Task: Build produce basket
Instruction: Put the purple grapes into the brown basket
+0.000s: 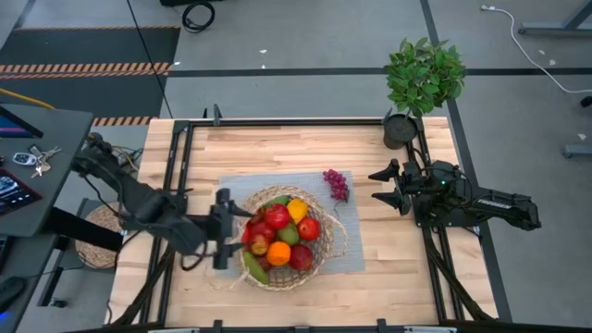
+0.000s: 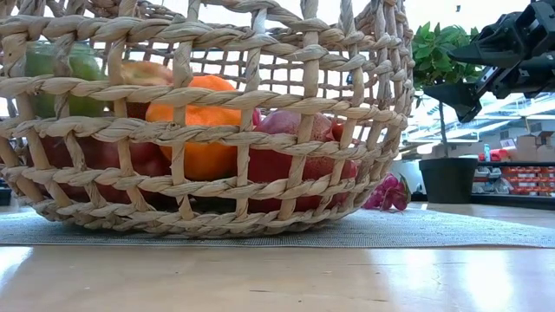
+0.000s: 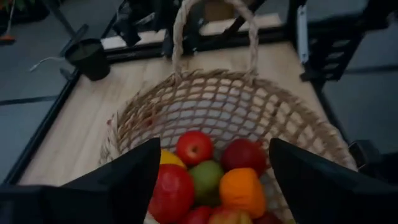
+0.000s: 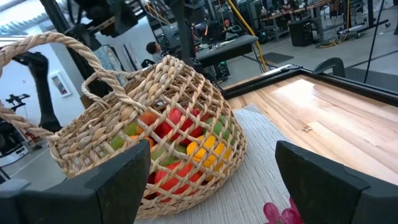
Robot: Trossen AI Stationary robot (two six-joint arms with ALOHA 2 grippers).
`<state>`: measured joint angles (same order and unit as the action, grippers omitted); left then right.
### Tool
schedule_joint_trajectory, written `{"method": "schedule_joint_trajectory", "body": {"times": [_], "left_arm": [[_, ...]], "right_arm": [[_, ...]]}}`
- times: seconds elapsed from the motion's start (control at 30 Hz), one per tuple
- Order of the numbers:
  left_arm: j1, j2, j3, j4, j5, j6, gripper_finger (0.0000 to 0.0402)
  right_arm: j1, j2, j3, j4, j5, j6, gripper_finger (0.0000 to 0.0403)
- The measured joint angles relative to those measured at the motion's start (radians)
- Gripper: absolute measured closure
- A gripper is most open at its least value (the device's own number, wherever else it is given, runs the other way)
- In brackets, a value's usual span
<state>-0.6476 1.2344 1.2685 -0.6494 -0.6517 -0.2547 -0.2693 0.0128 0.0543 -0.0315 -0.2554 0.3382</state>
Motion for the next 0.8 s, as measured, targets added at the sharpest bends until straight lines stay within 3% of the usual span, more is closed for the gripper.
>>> {"method": "schedule_joint_trajectory", "body": {"times": [0.2, 0.4, 0.63, 0.8], "left_arm": [[-0.033, -0.17, -0.183, 0.182, 0.001, 0.011, 0.0111], [-0.01, -0.333, -0.352, 0.45, 0.004, 0.147, 0.0115], [0.002, -0.504, -0.49, 0.566, 0.056, 0.197, 0.0116], [-0.009, -0.619, -0.653, 0.683, 0.069, 0.241, 0.0116]], "right_arm": [[0.0, 0.0, 0.0, 0.0, 0.0, 0.0, 0.0055], [0.0, 0.0, 0.0, 0.0, 0.0, 0.0, 0.0055], [0.0, 0.0, 0.0, 0.0, 0.0, 0.0, 0.0055], [0.0, 0.0, 0.0, 0.0, 0.0, 0.0, 0.0055]]}}
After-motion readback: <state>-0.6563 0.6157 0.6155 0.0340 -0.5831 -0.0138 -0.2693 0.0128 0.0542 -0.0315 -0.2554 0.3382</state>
